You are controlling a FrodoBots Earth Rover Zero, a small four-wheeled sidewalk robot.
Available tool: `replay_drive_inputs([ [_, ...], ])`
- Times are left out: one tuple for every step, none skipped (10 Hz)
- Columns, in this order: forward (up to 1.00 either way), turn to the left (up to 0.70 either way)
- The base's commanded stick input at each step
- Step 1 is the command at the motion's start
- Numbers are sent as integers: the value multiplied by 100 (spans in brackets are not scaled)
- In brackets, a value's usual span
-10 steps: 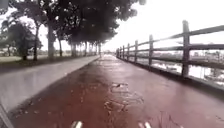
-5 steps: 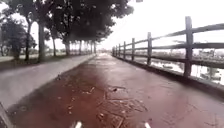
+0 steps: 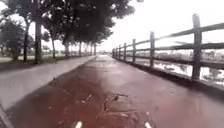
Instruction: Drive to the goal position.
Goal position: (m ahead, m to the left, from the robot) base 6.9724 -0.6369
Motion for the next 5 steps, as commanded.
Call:
replay_drive_inputs([
  [50, 0],
  [50, 0],
  [50, 0],
  [50, 0],
  [50, 0],
])
